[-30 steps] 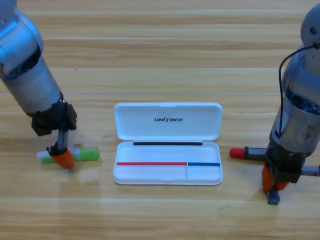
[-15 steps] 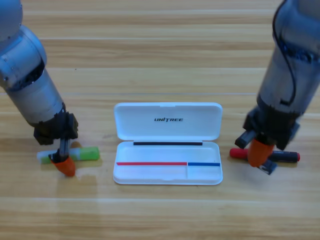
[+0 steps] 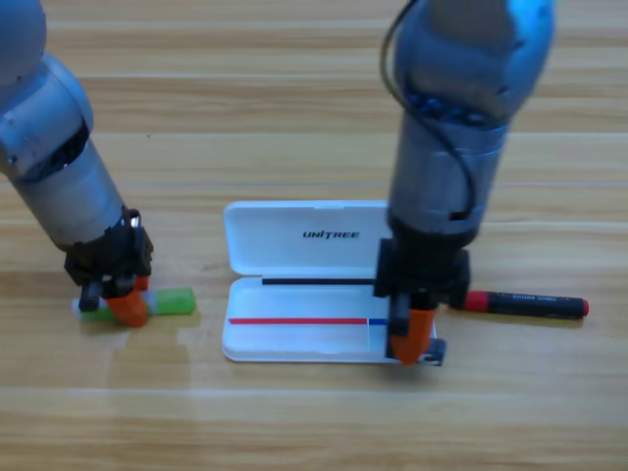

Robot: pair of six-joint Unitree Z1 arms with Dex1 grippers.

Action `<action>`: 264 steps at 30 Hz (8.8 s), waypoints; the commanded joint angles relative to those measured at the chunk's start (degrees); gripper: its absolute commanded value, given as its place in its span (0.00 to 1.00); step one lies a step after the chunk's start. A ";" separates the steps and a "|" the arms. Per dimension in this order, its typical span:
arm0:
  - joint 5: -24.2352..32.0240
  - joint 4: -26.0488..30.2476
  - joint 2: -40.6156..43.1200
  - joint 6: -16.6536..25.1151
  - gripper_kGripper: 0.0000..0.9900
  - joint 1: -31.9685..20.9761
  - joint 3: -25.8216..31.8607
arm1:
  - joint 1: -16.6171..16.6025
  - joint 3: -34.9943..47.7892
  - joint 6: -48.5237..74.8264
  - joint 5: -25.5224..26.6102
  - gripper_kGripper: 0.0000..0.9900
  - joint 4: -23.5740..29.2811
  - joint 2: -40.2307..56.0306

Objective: Clean up eraser and pencils

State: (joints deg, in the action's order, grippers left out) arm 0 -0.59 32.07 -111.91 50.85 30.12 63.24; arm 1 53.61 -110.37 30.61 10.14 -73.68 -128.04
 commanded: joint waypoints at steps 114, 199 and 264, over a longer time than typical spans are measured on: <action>-2.67 22.07 -13.59 -11.74 0.00 23.93 30.63 | -16.43 30.57 19.04 -9.00 0.00 27.54 3.50; 0.85 34.82 12.42 -3.56 1.00 3.81 32.56 | 3.25 1.57 13.86 -10.23 0.00 11.99 0.34; 1.55 32.18 12.25 -2.24 1.00 1.08 28.17 | 0.26 28.99 1.82 10.33 0.91 21.65 45.43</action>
State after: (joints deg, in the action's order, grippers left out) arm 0 0.48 65.04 -99.20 48.02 32.30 93.11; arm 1 56.68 -89.33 34.09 19.67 -58.91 -90.62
